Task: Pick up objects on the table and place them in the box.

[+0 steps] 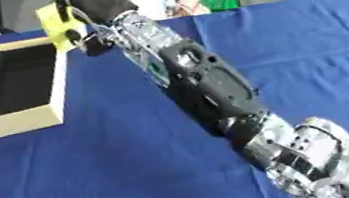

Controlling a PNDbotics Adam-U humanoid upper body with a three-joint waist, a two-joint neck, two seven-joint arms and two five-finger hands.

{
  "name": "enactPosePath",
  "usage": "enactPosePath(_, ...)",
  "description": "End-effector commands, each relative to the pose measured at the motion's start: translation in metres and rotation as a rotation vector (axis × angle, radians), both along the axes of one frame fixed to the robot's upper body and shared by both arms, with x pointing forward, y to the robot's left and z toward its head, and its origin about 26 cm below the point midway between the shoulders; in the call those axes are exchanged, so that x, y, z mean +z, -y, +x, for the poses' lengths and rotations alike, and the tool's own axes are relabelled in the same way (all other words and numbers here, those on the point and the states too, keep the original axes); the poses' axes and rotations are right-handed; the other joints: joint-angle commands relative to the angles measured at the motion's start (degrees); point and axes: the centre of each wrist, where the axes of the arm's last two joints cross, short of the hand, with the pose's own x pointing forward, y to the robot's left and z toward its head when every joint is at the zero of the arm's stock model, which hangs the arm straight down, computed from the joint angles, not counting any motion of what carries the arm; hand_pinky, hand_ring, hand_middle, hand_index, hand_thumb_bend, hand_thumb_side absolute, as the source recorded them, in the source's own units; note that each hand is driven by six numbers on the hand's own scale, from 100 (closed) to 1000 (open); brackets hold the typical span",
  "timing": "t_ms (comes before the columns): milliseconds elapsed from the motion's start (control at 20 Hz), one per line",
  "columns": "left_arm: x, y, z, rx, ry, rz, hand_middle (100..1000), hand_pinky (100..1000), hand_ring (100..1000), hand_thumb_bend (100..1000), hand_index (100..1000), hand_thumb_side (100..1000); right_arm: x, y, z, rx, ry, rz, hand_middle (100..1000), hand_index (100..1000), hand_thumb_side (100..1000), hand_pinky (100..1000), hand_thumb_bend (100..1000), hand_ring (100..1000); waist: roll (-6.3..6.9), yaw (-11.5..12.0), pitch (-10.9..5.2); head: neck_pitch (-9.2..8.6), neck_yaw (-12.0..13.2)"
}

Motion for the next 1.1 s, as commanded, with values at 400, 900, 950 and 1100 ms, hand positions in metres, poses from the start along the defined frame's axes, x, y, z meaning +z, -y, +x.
enactPosePath(400, 0.014, 0.008, 0.001, -0.05, 0.056, 0.005, 369, 849, 509, 100, 743, 136, -0.005, -0.034, -0.018, 0.087, 0.022, 0.028, 768, 419, 100, 775, 100, 1000, 1.07, 3.05, 0.11, -1.52, -1.0)
enactPosePath(900, 0.016, 0.011, 0.002, -0.073, 0.062, -0.002, 369, 848, 509, 100, 743, 135, -0.021, -0.056, -0.03, 0.12, 0.013, 0.004, 766, 429, 100, 775, 100, 1000, 1.04, 4.24, 0.25, -1.78, -1.3)
enactPosePath(950, 0.016, 0.012, 0.002, -0.075, 0.062, -0.002, 369, 848, 509, 100, 743, 135, -0.023, -0.057, -0.03, 0.112, 0.01, -0.002, 766, 431, 100, 774, 100, 1000, 1.04, 4.31, 0.27, -1.81, -1.31)
enactPosePath(1100, 0.016, 0.012, 0.003, -0.078, 0.063, -0.004, 369, 848, 509, 100, 743, 134, -0.031, -0.058, -0.031, 0.071, 0.007, -0.012, 764, 430, 100, 771, 100, 1000, 1.07, 4.41, 0.35, -1.91, -1.29)
